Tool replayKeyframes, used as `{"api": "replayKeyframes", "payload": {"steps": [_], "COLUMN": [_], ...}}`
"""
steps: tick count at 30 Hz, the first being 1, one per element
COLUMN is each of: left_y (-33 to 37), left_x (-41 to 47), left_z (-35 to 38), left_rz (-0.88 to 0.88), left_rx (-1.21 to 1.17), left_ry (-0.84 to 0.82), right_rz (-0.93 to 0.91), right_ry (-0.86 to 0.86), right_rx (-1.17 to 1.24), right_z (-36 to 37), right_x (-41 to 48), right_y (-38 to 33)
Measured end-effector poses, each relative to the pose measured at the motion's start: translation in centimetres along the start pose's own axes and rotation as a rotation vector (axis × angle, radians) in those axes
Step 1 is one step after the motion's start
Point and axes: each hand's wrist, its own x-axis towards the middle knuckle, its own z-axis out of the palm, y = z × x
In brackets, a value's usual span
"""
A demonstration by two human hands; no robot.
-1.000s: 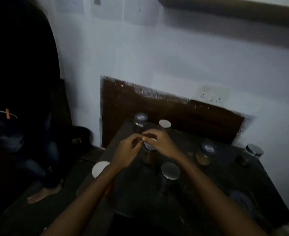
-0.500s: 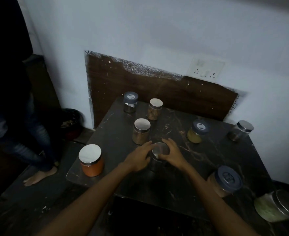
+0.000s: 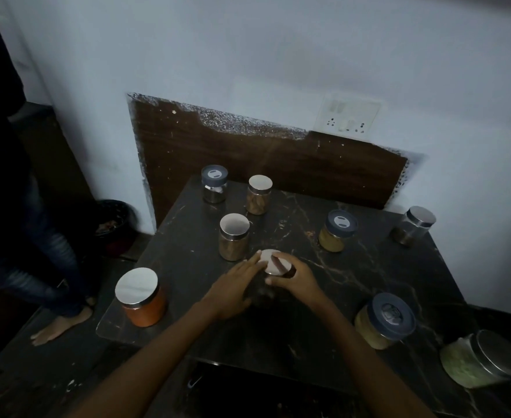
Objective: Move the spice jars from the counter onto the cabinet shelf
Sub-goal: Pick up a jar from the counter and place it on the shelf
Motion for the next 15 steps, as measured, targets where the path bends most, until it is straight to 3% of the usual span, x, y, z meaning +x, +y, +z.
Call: {"api": "replayKeyframes", "payload": {"steps": [5, 15], "left_y": [2.4, 6.3], "left_x": [-0.3, 0.5], "left_z": [-3.0, -5.3], "left_rz": [0.163, 0.237], "left_rx": [0.016, -0.309], "left_ry": [0.006, 0.09], "right_rz": [-0.106, -0.04], "right_ry": [-0.099, -0.188], "right_rx": [0.063, 0.181], "right_z": [-4.0, -7.7], "right_x": [-1.3, -2.4], "right_y": [-4.8, -8.3]}}
